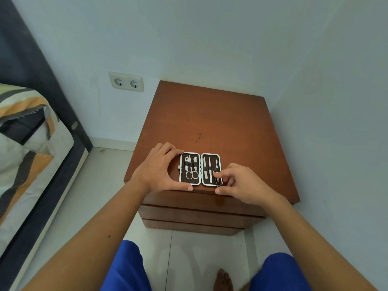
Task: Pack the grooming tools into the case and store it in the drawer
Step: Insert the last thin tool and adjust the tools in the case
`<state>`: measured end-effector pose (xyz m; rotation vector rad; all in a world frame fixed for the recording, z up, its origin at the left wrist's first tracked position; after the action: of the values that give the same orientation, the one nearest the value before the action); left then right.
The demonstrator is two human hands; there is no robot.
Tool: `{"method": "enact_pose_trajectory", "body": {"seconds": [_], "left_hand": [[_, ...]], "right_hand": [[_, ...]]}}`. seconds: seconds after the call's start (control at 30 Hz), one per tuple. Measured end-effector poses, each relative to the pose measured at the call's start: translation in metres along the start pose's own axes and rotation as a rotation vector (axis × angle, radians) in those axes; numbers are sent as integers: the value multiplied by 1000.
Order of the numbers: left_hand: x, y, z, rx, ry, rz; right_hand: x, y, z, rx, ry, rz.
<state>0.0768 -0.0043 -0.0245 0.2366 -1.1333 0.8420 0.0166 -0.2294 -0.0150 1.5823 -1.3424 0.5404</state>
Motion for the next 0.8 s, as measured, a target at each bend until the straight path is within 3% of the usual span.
{"method": "enact_pose_trajectory", "body": {"seconds": [0.27, 0.53, 0.8], "left_hand": [[0, 0, 1, -5, -4, 0], [1, 0, 1, -3, 8, 14], [1, 0, 1, -2, 12, 15]], "right_hand": [[5, -6, 3, 25, -99, 114], [9, -12, 1, 19, -168, -4], [11, -20, 3, 18, -228, 43]]}}
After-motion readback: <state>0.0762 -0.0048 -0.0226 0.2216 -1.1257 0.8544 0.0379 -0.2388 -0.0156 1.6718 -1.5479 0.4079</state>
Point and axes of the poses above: each hand's wrist, its own y-axis away from the middle knuckle, its own x-axis out of the back of the hand, z = x × y, the point moved 9 cm from there along -y, towards the middle knuckle, and after that the axes turned 15 degrees about -x, right-handed, at the moved point
